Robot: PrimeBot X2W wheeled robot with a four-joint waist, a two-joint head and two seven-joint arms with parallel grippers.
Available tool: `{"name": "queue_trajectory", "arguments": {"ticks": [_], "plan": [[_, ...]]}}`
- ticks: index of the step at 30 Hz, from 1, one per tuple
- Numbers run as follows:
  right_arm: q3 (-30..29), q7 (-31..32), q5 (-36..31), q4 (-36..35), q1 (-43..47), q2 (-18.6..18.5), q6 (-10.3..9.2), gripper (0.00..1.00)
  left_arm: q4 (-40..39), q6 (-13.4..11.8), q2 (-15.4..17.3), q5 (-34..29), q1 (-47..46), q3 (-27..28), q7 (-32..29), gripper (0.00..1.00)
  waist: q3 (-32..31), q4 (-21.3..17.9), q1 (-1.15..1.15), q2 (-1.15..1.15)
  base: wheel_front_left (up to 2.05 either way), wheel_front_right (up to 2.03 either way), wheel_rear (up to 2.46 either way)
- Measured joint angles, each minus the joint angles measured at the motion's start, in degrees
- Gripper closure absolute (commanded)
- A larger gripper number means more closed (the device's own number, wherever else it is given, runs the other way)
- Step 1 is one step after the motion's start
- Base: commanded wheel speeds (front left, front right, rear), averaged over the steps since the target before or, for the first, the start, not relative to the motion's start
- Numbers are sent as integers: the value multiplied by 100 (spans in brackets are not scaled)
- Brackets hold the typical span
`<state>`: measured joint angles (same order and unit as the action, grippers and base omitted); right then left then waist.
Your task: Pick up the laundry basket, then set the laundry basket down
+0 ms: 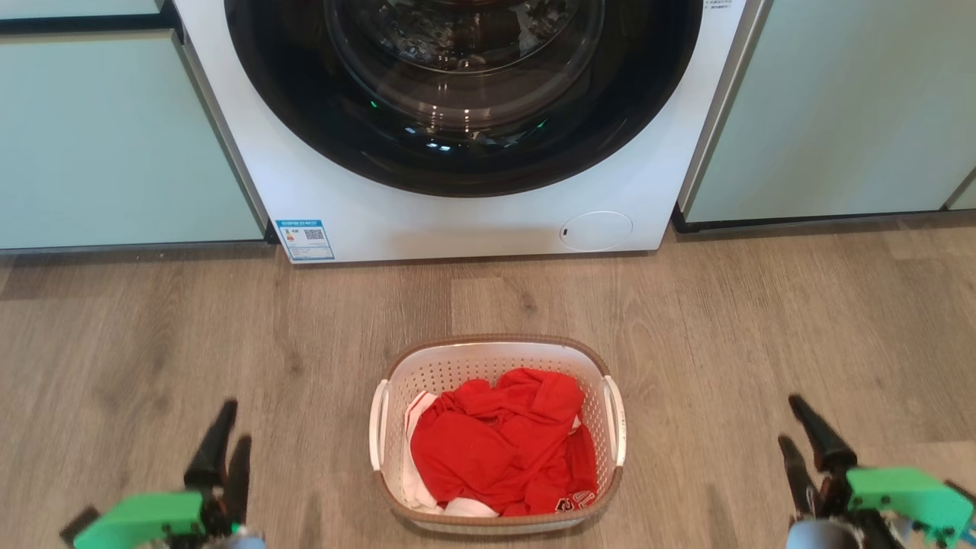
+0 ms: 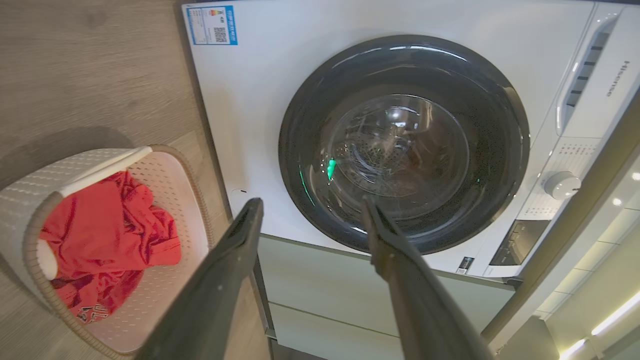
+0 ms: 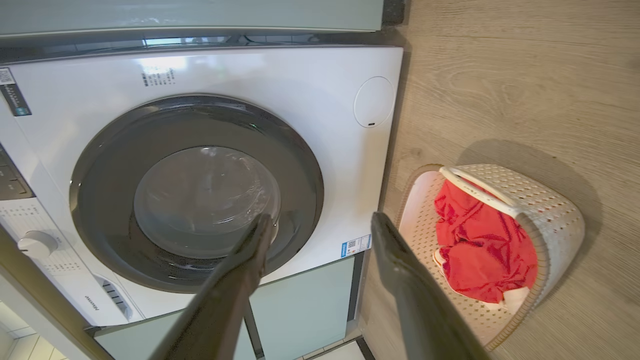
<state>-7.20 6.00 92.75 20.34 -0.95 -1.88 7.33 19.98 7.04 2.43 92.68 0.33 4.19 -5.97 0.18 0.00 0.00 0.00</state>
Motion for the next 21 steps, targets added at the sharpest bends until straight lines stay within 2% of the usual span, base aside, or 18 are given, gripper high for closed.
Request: {"name": "queue_trajectory", "arguments": {"ticks": [8, 21], "plan": [[126, -83, -18, 82, 136, 8, 0, 0, 24, -1, -44, -13, 193, -34, 102, 0, -4, -4, 0, 0, 0, 0, 0], [218, -315, -659, -80, 136, 8, 0, 0, -275, -44, -44, -610, 197, -152, 332, 0, -12, -9, 0, 0, 0, 0, 0]]}}
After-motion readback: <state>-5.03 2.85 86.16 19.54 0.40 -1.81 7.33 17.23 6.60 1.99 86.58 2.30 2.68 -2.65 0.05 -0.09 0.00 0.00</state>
